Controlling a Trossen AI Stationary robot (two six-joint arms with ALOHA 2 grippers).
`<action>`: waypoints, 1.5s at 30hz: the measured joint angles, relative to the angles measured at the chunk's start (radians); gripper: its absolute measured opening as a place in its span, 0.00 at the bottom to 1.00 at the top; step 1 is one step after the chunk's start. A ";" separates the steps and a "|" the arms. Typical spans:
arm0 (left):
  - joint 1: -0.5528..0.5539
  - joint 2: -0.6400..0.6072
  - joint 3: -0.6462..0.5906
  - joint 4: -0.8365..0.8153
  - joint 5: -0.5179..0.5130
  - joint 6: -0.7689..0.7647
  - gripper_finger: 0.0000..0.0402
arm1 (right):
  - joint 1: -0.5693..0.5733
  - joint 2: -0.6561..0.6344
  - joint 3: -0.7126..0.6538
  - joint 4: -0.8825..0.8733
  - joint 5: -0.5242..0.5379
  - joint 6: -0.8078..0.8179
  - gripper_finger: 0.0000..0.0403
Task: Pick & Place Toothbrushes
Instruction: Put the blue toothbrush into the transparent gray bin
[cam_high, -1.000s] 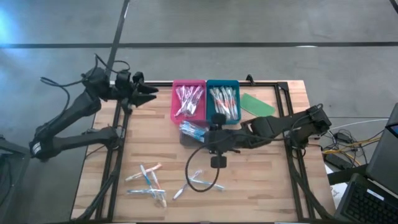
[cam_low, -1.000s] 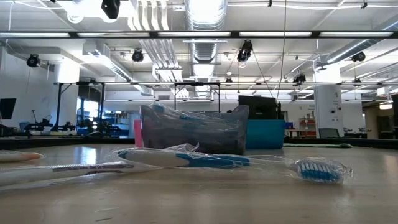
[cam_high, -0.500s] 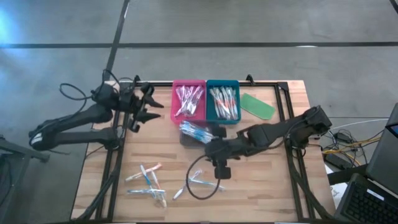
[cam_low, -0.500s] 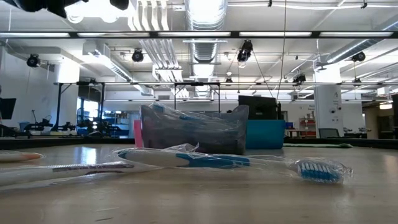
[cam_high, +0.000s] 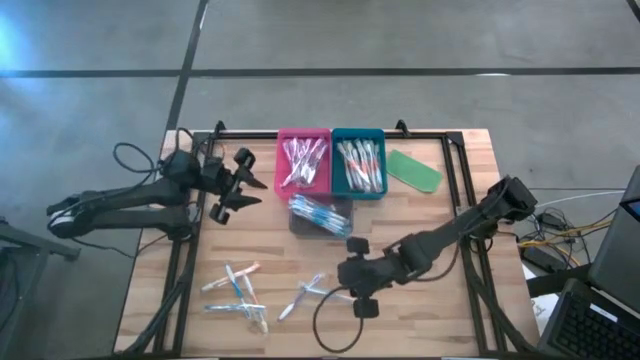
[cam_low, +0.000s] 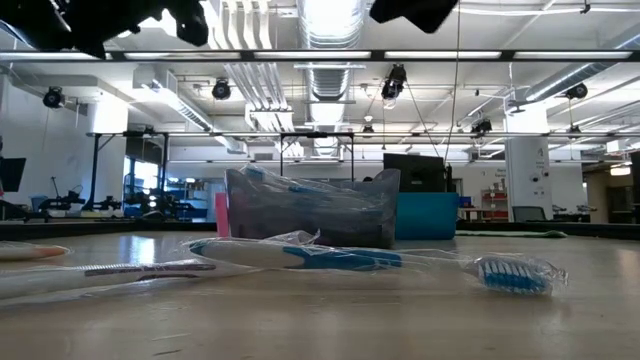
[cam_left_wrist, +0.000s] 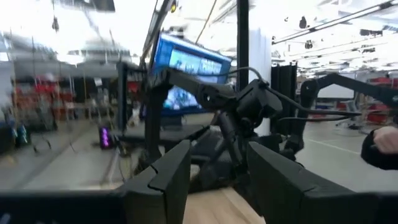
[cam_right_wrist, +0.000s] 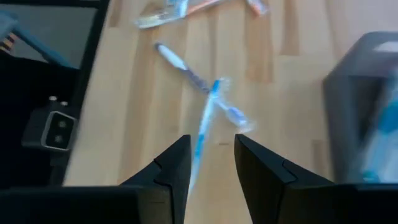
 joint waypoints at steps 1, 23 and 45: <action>0.000 0.005 -0.007 -0.001 0.000 -0.017 0.41 | 0.008 0.000 -0.021 0.029 0.000 0.013 0.29; -0.018 0.159 -0.033 0.011 -0.001 -0.001 0.41 | 0.026 0.033 -0.424 0.564 0.002 0.093 0.34; -0.037 0.170 -0.032 0.008 0.002 -0.004 0.41 | 0.027 0.297 -0.256 0.400 0.013 0.177 0.39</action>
